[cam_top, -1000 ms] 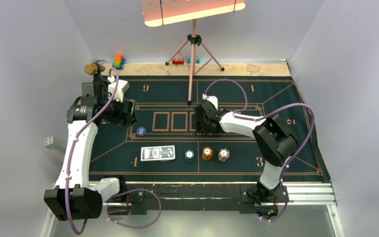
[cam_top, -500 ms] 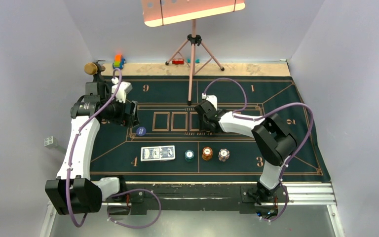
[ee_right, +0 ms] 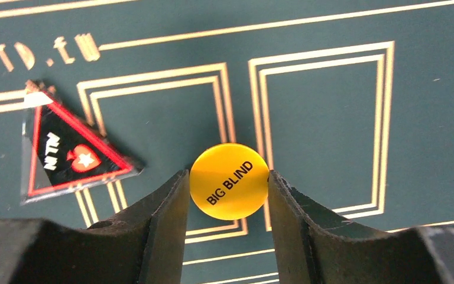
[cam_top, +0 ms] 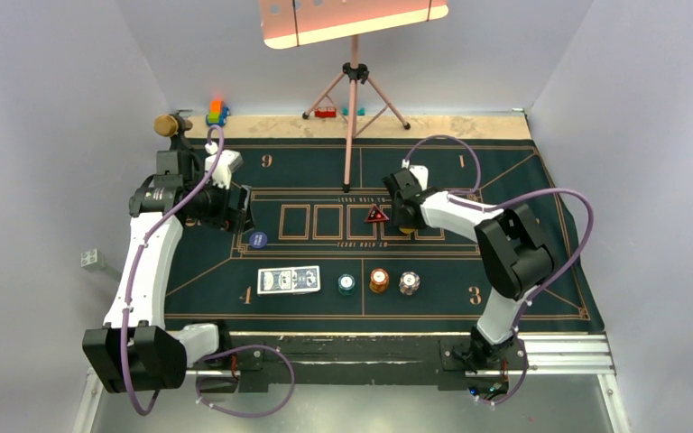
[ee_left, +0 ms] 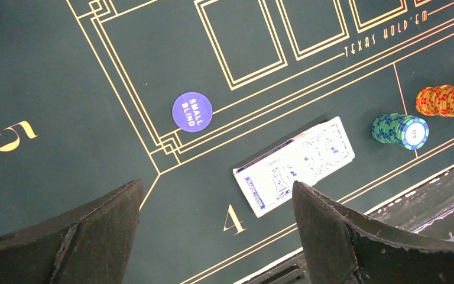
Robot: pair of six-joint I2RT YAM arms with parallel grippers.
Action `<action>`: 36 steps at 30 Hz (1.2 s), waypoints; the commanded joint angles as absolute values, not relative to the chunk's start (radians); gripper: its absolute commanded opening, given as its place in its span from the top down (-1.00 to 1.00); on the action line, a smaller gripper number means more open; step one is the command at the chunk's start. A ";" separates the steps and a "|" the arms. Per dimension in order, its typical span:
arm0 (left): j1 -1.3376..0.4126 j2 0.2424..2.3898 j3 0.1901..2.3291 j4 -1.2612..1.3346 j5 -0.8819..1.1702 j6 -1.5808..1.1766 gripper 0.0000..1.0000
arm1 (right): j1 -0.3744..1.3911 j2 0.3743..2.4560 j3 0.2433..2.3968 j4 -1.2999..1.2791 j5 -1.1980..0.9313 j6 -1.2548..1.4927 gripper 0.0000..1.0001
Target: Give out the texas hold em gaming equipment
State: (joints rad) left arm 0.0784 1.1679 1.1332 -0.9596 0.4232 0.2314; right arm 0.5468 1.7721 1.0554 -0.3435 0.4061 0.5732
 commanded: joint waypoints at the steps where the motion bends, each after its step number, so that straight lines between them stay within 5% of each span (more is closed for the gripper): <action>1: 0.083 1.144 1.145 -0.956 0.436 0.261 -0.99 | 0.487 1.783 1.147 -0.409 0.450 0.544 0.39; 12: 0.084 1.142 1.138 -0.950 0.433 0.268 -0.99 | 0.397 2.032 1.504 -0.447 0.407 0.481 0.41; 15: 0.084 1.137 1.134 -0.950 0.428 0.276 -0.99 | 0.396 2.012 1.537 -0.463 0.393 0.480 0.12; 18: 0.083 1.140 1.134 -0.947 0.427 0.284 -0.99 | 0.389 1.909 1.460 -0.453 0.403 0.499 -0.40; 20: 0.084 1.145 1.139 -0.944 0.428 0.285 -0.99 | 0.373 1.823 1.369 -0.455 0.383 0.536 -0.57; 36: 0.084 1.149 1.135 -0.950 0.463 0.299 -0.99 | 0.165 1.548 1.033 -0.565 0.351 0.736 -0.65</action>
